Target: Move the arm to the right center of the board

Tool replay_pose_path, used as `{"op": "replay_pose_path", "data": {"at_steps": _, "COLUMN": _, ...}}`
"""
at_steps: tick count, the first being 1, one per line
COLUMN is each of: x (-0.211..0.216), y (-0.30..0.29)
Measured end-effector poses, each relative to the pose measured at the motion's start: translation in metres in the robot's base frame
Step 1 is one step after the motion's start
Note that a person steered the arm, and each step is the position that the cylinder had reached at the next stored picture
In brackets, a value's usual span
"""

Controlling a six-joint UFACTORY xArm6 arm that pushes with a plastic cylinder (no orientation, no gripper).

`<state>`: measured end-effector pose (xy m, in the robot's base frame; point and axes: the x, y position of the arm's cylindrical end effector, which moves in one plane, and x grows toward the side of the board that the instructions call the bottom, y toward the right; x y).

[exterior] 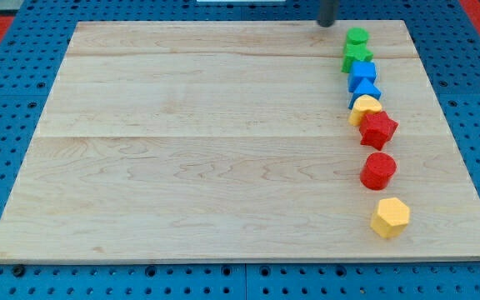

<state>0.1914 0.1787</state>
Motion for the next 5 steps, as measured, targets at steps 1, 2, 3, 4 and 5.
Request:
{"op": "replay_pose_path", "data": {"at_steps": 1, "x": 0.000, "y": 0.075}}
{"op": "replay_pose_path", "data": {"at_steps": 2, "x": 0.000, "y": 0.095}}
{"op": "replay_pose_path", "data": {"at_steps": 3, "x": 0.040, "y": 0.104}}
{"op": "replay_pose_path", "data": {"at_steps": 4, "x": 0.128, "y": 0.105}}
{"op": "replay_pose_path", "data": {"at_steps": 5, "x": 0.183, "y": 0.087}}
